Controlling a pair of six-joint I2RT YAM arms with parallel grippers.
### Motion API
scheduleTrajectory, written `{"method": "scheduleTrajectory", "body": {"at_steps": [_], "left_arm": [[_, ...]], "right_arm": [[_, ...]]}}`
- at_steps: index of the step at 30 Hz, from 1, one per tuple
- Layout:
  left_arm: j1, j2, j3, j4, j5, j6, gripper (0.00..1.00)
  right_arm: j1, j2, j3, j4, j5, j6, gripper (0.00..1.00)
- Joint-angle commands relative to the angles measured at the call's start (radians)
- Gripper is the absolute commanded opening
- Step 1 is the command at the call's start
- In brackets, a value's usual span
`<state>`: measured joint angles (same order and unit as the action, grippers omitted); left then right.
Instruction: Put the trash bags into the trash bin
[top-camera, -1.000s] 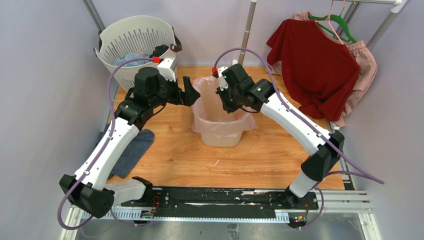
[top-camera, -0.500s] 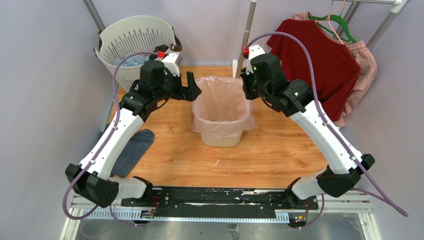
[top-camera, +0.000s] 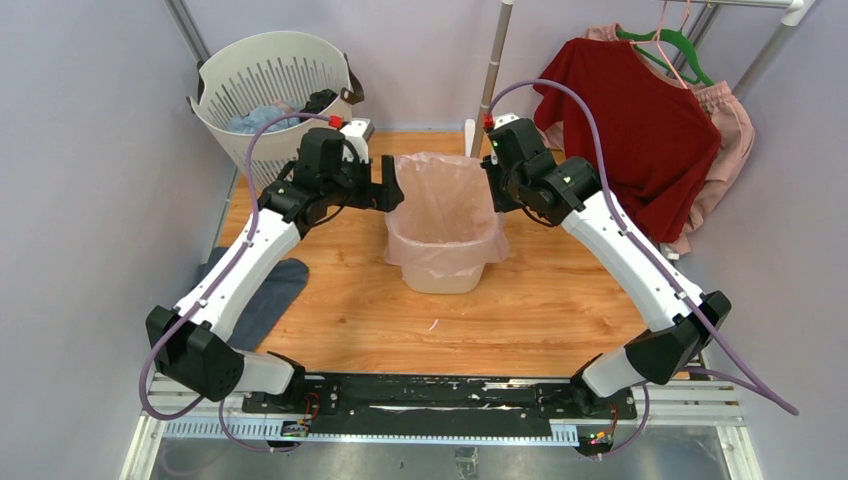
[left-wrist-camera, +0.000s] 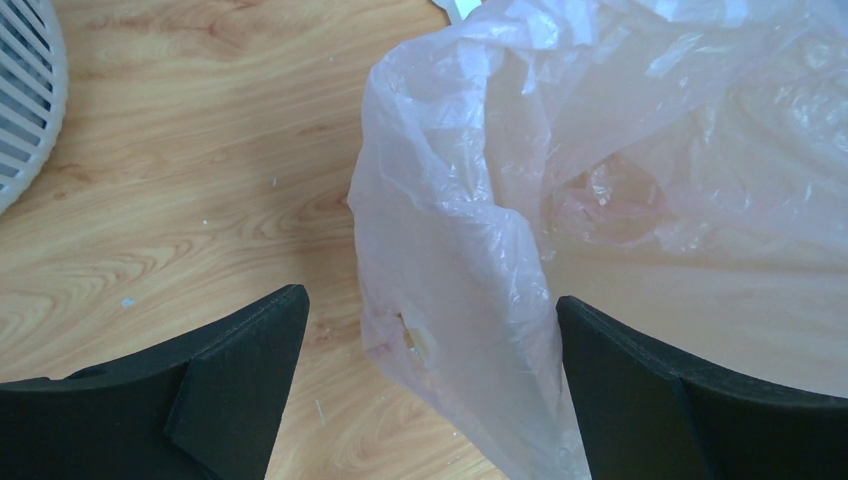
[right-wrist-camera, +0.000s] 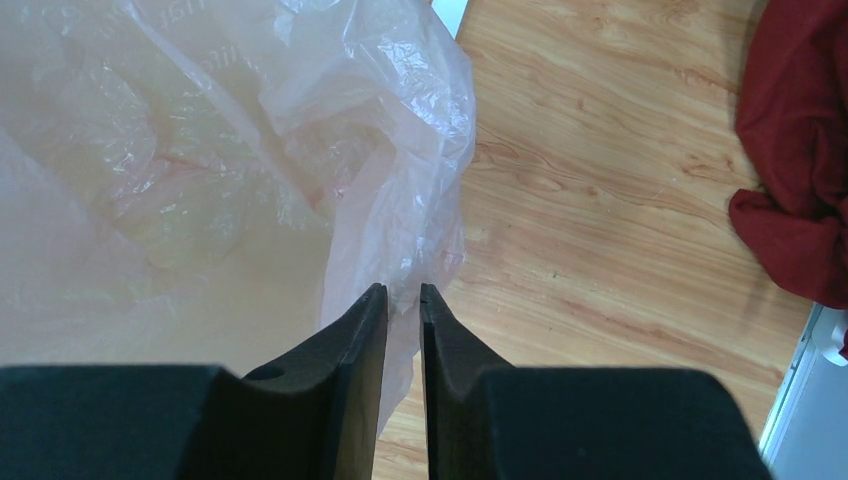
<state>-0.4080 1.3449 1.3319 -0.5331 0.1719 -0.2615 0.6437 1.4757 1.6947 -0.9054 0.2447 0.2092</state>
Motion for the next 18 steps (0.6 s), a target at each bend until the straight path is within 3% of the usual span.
{"method": "scheduleTrajectory", "body": {"at_steps": [1, 14, 18], "left_arm": [[0.001, 0.005, -0.002, 0.017, 0.0, 0.014, 1.0], [0.001, -0.036, 0.02, 0.004, 0.009, 0.011, 1.0], [0.001, -0.063, -0.011, 0.036, 0.015, 0.01, 1.0]], "right_arm": [[-0.016, -0.001, 0.004, -0.011, -0.004, 0.008, 0.23], [-0.016, 0.005, 0.012, -0.009, -0.01, 0.012, 0.27], [-0.016, -0.02, -0.013, 0.025, -0.019, 0.016, 0.34]]}}
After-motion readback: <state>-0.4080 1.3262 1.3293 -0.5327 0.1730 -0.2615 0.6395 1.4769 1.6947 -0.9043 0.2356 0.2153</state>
